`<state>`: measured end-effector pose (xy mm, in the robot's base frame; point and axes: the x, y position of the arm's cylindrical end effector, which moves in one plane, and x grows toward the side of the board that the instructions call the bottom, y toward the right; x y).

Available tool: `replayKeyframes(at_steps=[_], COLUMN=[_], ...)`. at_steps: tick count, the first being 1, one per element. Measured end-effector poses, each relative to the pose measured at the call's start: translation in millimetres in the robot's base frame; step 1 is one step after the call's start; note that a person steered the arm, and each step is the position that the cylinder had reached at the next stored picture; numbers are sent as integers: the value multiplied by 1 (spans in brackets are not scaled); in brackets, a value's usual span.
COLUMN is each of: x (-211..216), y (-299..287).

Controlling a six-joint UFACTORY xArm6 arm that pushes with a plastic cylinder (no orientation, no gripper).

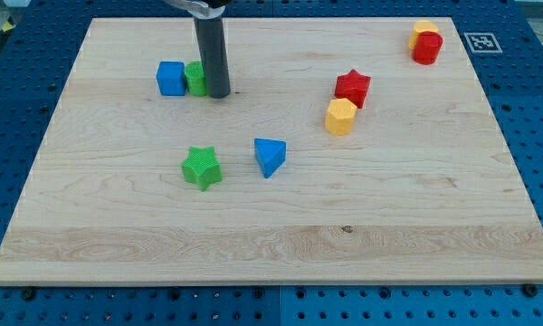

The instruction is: Move blue triangle to the blue cube

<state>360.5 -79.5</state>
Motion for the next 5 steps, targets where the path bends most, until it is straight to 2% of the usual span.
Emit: replayKeyframes(at_steps=[2,3,4,5], x=[-2,-37,-35,-13], y=[71,90,91,91])
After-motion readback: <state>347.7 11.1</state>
